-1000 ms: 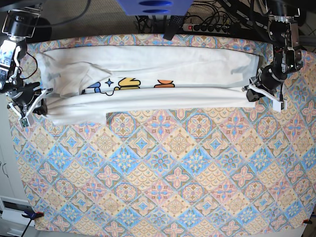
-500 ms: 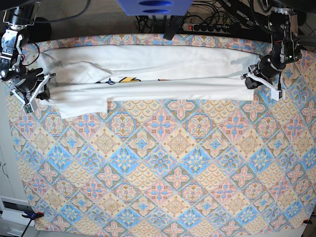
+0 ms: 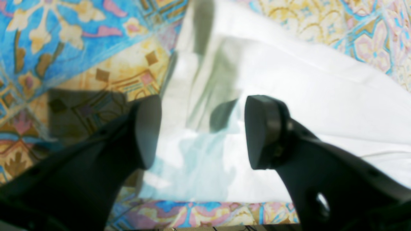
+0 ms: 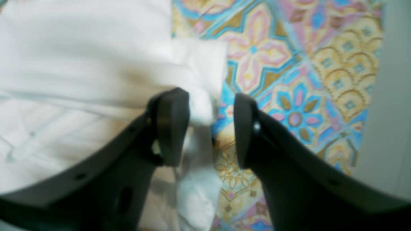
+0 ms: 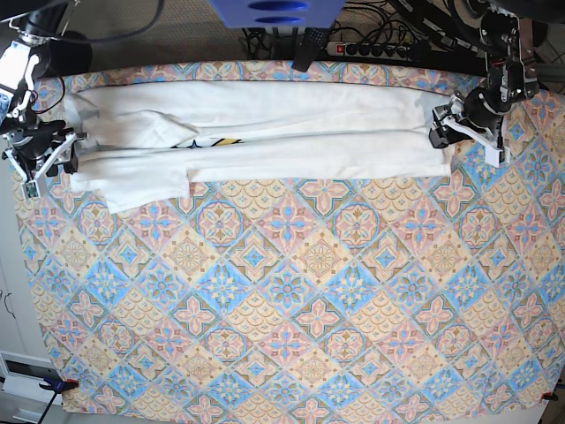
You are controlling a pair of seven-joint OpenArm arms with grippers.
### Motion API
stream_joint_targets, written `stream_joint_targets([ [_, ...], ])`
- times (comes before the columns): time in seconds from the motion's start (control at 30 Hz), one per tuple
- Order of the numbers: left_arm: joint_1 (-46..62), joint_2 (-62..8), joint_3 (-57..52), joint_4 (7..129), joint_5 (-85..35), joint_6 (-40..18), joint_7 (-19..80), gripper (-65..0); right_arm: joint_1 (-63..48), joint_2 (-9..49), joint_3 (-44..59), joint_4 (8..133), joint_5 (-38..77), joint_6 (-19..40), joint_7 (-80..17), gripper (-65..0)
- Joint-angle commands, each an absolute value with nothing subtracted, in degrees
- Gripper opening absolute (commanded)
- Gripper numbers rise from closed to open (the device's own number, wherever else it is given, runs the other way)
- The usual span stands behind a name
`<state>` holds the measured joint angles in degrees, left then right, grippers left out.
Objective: Fold the T-shirt properly
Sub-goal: 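Lay the folded hem down and open both grippers, then press the right gripper onto the folded strip's end to flatten it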
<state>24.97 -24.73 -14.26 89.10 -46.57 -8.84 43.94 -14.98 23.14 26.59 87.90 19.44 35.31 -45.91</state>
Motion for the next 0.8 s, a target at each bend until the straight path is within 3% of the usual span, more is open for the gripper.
stream_joint_targets([
  [0.0, 25.01, -25.63, -14.81, 90.15, -47.16, -9.01, 43.21, -23.5, -14.37, 23.87, 27.47, 90.77, 20.26, 35.38, -44.53, -40.0],
  [0.37, 24.75, -25.54, -14.81, 90.59, -47.34, -9.01, 42.86, -23.5, -13.85, 23.52, 28.62, 95.25, 17.63, 35.38, -49.54, -39.9],
  [0.6, 25.01, -22.02, -19.21, 98.68, -47.34, -9.01, 43.21, -23.5, -3.65, 23.52, 16.92, 94.2, 17.54, 35.38, -50.07, -39.8],
  [0.77, 25.01, -21.41, -20.35, 101.85, -47.34, -9.01, 43.21, -23.4, 1.63, 23.52, 12.18, 83.47, 17.54, 35.38, -49.45, -39.8],
])
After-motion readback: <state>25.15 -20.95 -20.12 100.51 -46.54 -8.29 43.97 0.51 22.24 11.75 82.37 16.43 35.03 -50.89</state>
